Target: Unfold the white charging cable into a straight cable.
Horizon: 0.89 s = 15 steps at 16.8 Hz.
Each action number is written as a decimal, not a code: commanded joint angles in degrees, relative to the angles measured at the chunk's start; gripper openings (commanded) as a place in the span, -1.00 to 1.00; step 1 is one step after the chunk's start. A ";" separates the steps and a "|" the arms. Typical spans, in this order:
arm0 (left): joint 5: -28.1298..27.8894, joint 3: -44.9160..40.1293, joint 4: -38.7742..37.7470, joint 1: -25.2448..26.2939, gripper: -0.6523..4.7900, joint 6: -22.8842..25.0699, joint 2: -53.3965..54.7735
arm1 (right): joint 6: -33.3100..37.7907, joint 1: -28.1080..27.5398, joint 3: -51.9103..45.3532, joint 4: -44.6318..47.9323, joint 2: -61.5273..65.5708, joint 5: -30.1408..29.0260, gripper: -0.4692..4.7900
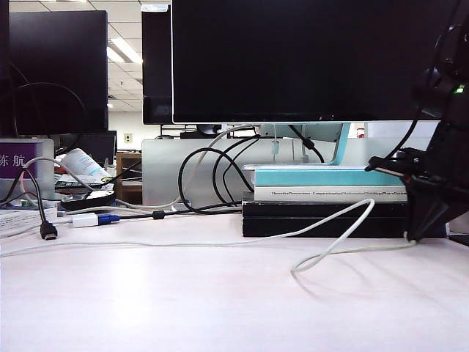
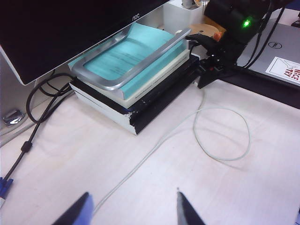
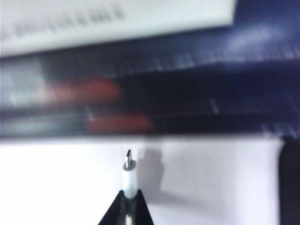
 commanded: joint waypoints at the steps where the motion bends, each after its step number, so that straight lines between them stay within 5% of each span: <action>1: 0.33 0.13 0.13 -0.07 0.13 -0.59 -0.02 | -3.54 -0.24 0.07 -3.58 -5.99 2.34 -0.82; 11: 0.15 0.13 0.15 -0.07 0.13 -1.40 -0.02 | -14.40 -0.94 0.11 -17.25 -27.47 20.06 -0.82; 15: 0.13 0.13 -0.11 -0.07 0.13 -1.40 -0.02 | -17.07 -7.72 0.07 -17.64 -36.24 25.27 -0.82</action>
